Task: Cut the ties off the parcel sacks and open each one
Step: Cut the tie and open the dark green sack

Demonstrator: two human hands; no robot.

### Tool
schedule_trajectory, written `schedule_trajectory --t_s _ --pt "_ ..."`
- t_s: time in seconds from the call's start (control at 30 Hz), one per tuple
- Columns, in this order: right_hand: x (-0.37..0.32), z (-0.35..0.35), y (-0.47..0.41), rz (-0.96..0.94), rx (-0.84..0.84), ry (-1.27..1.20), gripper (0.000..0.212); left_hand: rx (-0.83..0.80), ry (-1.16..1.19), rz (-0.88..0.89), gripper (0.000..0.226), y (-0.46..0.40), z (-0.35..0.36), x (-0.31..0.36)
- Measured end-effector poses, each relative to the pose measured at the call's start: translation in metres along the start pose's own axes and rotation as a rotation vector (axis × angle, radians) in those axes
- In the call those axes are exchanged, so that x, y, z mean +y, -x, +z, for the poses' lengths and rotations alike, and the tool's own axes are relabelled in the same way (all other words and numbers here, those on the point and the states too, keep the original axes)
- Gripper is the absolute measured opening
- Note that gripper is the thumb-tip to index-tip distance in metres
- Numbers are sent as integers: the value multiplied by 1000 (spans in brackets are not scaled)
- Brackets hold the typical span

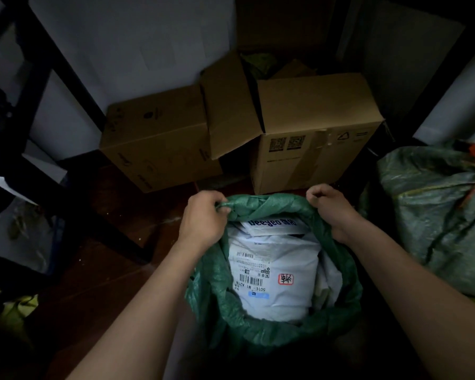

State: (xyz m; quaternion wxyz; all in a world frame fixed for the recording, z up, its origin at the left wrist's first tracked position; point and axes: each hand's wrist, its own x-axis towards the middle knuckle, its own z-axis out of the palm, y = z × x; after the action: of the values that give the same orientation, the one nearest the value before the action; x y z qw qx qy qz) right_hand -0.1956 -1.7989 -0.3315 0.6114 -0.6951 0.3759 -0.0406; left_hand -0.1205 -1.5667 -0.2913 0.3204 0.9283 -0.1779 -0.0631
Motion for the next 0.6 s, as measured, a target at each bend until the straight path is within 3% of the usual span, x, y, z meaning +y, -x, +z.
schedule_trajectory --t_s 0.13,0.23,0.3,0.37,0.47,0.6 --pt "1 1 5 -388 -31 219 43 -24 341 -223 21 -5 8 2" --pt "0 1 8 -428 -98 300 46 -8 478 -333 22 -8 14 3" --pt "0 2 10 -416 -135 327 29 19 488 -355 16 -8 16 3" --pt "1 1 13 -402 -211 371 11 35 485 -366 24 -8 15 4" --pt "6 -2 13 -519 -207 559 41 -5 524 -363 31 -7 14 6" --pt "4 -3 8 -633 -108 481 35 -47 515 -388 23 -7 12 13"
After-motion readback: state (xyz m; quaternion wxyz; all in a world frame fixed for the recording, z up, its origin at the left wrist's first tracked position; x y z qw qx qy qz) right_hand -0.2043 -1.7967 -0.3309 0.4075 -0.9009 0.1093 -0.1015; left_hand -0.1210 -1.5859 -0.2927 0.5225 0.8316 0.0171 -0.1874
